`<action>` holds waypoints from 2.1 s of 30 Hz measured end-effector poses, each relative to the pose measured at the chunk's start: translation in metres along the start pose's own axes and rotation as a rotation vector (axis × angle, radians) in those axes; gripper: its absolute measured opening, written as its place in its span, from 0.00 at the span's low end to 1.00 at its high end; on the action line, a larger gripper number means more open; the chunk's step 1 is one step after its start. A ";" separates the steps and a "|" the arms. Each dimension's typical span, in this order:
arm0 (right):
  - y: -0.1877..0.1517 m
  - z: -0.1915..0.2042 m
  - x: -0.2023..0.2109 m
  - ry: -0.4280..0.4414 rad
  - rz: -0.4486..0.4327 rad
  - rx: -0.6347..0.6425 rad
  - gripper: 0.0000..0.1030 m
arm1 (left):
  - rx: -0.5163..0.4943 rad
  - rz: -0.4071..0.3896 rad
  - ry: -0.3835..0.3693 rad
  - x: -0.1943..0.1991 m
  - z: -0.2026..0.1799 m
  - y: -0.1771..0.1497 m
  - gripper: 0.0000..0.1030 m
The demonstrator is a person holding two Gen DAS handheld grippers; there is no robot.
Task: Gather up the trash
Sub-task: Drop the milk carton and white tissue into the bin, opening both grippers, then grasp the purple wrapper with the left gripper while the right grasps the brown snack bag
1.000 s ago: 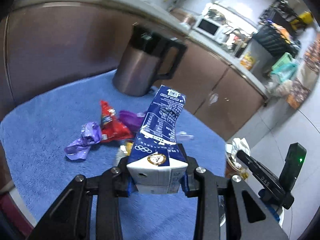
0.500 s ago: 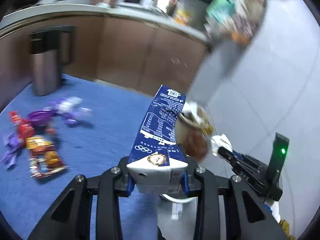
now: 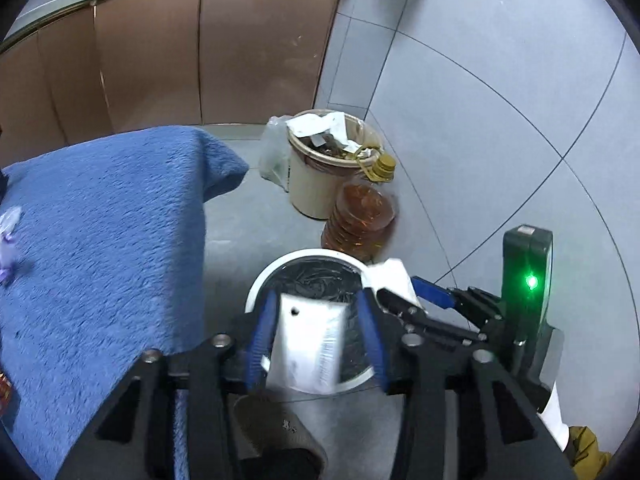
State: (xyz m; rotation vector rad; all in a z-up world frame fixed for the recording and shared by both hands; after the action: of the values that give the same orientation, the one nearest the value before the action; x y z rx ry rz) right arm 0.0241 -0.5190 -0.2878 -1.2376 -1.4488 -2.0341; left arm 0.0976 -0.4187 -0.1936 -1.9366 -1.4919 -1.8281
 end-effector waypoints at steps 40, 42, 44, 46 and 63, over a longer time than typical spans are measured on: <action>0.070 0.255 0.162 0.271 -0.278 0.382 0.61 | 0.368 -0.454 0.298 0.278 0.297 -0.112 0.61; 0.071 0.280 0.149 0.296 -0.249 0.420 0.61 | 0.415 -0.430 0.332 0.276 0.329 -0.123 0.61; 0.071 0.305 0.136 0.330 -0.216 0.451 0.61 | 0.443 -0.407 0.359 0.272 0.356 -0.131 0.61; 0.068 0.328 0.120 0.371 -0.179 0.480 0.61 | 0.465 -0.381 0.381 0.264 0.378 -0.137 0.61; 0.054 0.463 -0.023 0.568 0.096 0.570 0.61 | 0.490 -0.252 0.408 0.173 0.460 -0.105 0.60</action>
State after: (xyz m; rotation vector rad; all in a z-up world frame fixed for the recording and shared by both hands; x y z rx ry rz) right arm 0.2827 -0.1339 -0.2312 -0.4389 -1.4785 -1.5543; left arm 0.3221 0.0282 -0.2397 -1.1253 -1.8632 -1.6009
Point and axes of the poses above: each gripper's, at about its wrist camera, not at the fingertips, and x roughly against the way its jaws point, z to its left, y to its top, the point moved 7 cm from there along -x, roughly the way its jaws point, and after that the axes turned 9 degrees about x, right-handed, at the moved point
